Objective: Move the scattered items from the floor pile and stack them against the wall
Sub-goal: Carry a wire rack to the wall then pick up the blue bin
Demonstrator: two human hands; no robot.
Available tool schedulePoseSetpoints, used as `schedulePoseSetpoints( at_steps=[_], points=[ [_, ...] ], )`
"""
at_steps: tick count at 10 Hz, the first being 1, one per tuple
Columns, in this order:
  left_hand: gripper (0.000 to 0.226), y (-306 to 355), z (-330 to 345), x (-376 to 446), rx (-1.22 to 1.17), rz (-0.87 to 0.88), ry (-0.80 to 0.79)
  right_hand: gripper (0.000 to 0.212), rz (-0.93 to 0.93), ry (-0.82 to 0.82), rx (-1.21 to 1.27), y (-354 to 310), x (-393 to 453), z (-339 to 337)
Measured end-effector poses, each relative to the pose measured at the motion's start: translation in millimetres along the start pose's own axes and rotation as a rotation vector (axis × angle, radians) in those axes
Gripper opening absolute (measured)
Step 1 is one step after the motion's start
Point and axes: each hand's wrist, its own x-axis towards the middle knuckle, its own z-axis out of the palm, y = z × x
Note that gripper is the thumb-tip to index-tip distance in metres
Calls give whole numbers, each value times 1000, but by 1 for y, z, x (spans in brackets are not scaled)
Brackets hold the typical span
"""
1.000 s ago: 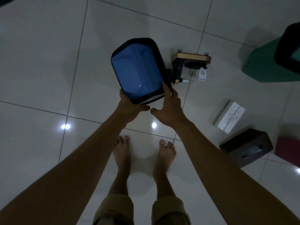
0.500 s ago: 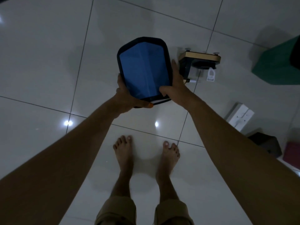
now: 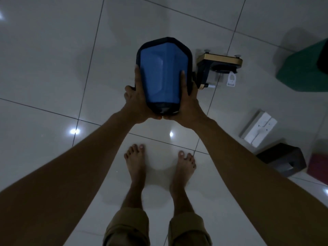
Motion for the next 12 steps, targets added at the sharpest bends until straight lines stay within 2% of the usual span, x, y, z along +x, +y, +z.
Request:
schedulePoseSetpoints(
  at_steps=[2,3,6,7,8,9,10,12],
  points=[
    [152,-7,-1,-23,71,58,-6,146,-59,105,84,-11,-20,2],
    [152,6,-14,-42,29,66,-10,146,-55,110,57,-26,-41,-12],
    [148,65,-91,-177,-3,115,48,143,-70,79,-19,-124,-161,-82],
    [144,83,-120,-239,-37,71,94,145,-70,5,-40,-165,-209,-106],
    [152,89,-147,-297,-67,38,134,145,-88,-79,-38,-205,-252,-121],
    [149,86,-168,-353,-110,-6,159,140,-144,-166,-66,-240,-294,-129],
    [144,84,-179,-407,-143,-46,223,129,-251,-235,-83,-265,-334,-132],
    [144,82,-155,-507,-262,-168,462,129,-494,-379,-266,-293,-390,-134]
  ],
)
